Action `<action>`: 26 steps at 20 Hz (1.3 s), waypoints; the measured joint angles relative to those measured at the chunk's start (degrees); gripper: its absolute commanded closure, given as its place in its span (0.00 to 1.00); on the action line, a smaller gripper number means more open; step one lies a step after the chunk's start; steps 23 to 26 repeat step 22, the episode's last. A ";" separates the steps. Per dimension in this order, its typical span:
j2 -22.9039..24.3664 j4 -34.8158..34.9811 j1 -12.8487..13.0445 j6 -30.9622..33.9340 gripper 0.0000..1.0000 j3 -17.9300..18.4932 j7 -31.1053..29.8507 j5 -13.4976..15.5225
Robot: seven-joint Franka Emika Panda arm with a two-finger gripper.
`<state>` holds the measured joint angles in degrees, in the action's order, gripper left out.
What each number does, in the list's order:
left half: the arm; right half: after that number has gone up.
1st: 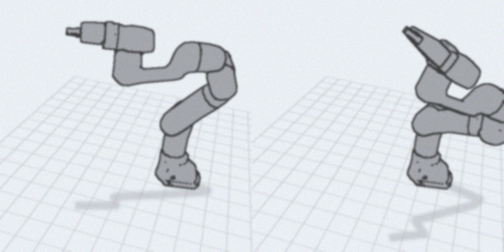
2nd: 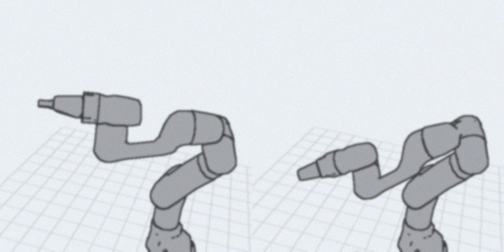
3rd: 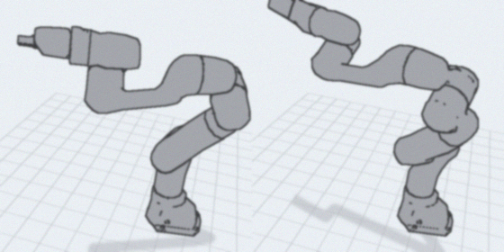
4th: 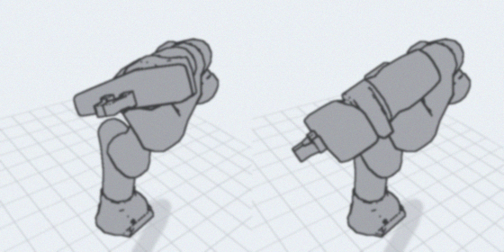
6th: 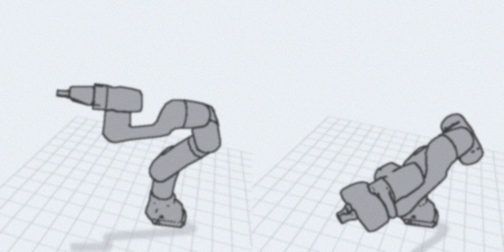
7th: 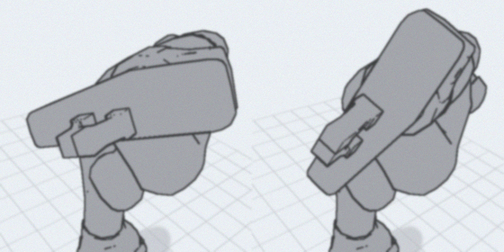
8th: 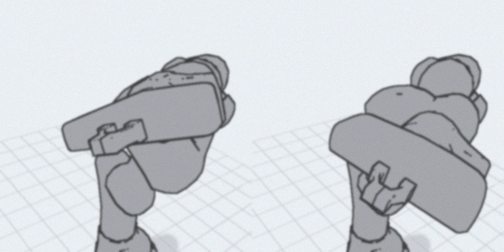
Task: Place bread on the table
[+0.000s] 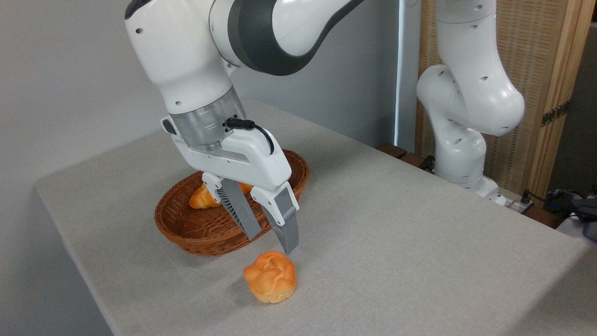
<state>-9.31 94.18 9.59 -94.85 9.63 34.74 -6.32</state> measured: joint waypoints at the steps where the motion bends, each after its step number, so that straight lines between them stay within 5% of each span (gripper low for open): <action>1: 0.00 0.00 0.11 0.00 0.00 -0.10 0.00 0.00; 14: 1.86 -4.20 0.85 -0.09 0.00 -1.17 7.41 7.81; 26: 2.34 -4.54 0.46 -0.39 0.00 -0.97 7.70 7.93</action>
